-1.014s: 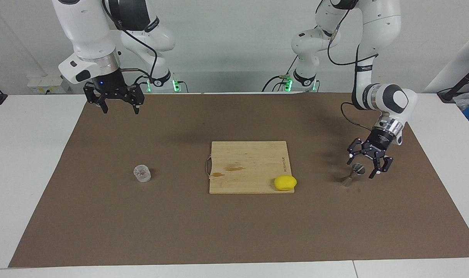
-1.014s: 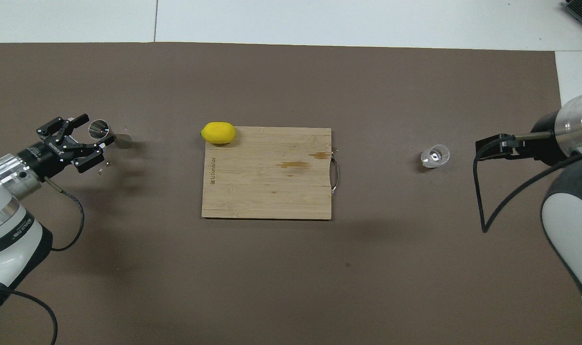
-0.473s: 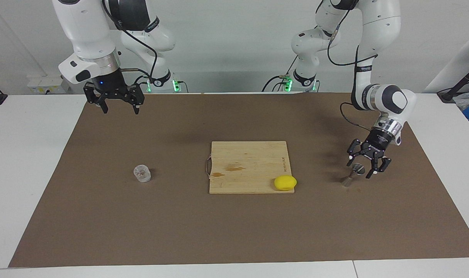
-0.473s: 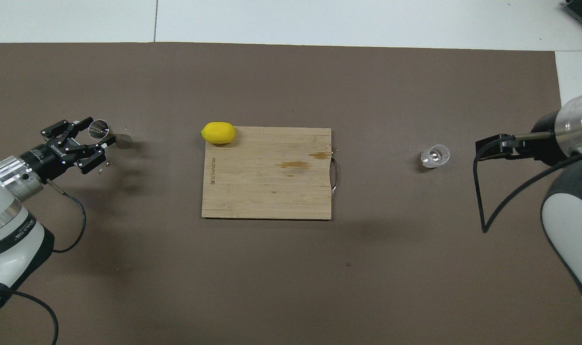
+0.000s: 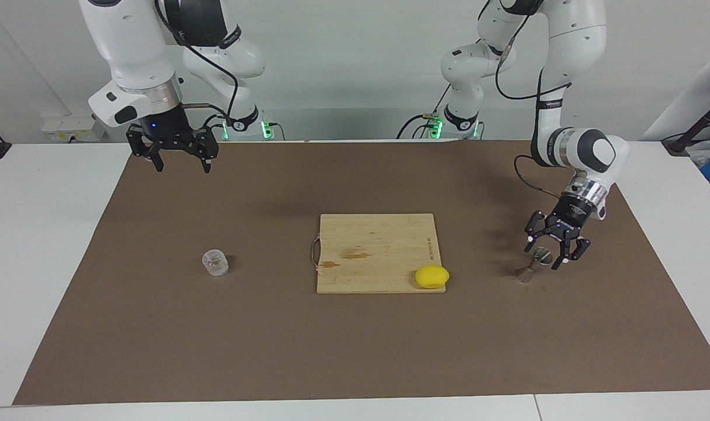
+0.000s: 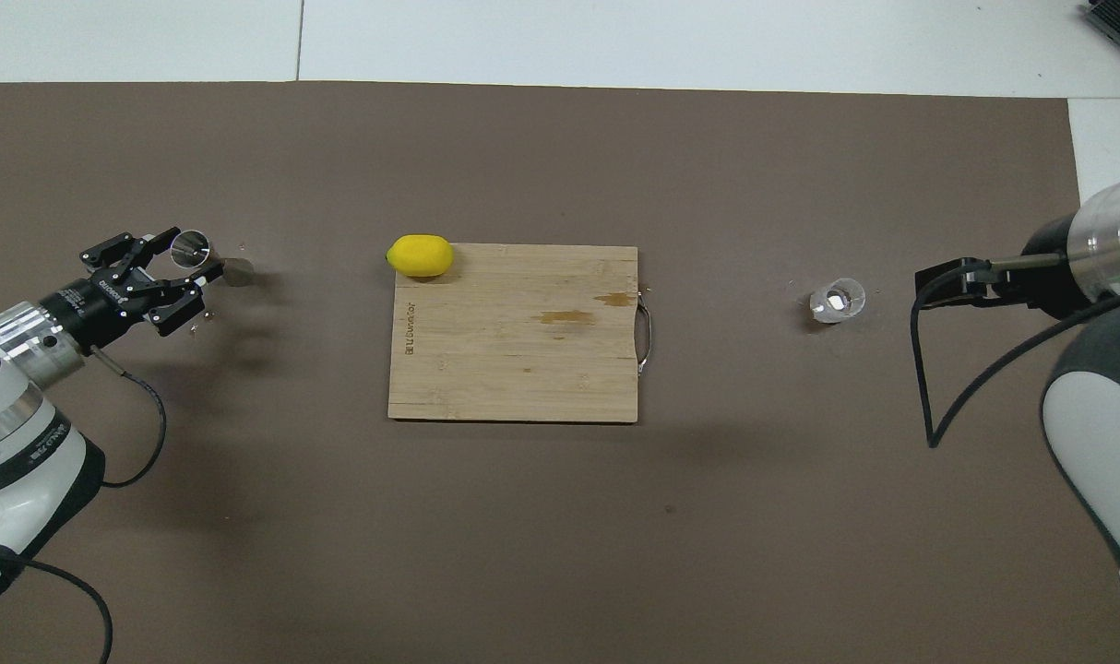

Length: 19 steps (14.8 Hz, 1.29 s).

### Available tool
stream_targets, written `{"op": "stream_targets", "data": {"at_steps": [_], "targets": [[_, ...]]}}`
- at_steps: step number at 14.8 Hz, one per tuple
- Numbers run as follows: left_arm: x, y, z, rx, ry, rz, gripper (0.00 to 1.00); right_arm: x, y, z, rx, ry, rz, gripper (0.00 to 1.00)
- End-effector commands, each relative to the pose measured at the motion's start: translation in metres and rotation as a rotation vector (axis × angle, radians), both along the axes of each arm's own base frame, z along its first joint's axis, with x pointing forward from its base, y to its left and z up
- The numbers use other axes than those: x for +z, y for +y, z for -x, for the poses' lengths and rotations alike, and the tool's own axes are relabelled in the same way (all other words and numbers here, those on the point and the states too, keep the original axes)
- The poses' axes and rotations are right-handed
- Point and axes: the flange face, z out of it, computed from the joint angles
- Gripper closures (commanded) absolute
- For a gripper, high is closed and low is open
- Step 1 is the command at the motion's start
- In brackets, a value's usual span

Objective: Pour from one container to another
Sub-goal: 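Close the left gripper around the small metal cup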

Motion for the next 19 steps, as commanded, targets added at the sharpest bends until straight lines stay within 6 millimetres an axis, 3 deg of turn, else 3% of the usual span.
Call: {"op": "stream_targets", "data": {"at_steps": [1,9,12,14,19], "targets": [[0.001,0.001,0.005,0.015,-0.012,0.001,0.23,0.001,-0.003,0.003,0.010,0.009,0.004,0.00],[0.001,0.001,0.005,0.005,-0.018,0.009,0.36,0.001,-0.003,0.003,0.010,0.009,0.004,0.00],[0.001,0.000,0.005,-0.003,-0.025,0.004,0.65,0.001,-0.003,0.003,0.010,0.009,0.004,0.00],[0.002,-0.003,0.004,-0.026,-0.050,-0.007,0.99,0.001,-0.003,0.003,0.010,0.009,0.004,0.00],[0.016,-0.009,-0.005,-0.064,-0.081,-0.003,1.00,0.001,-0.003,0.003,0.010,0.009,0.004,0.00]]}}
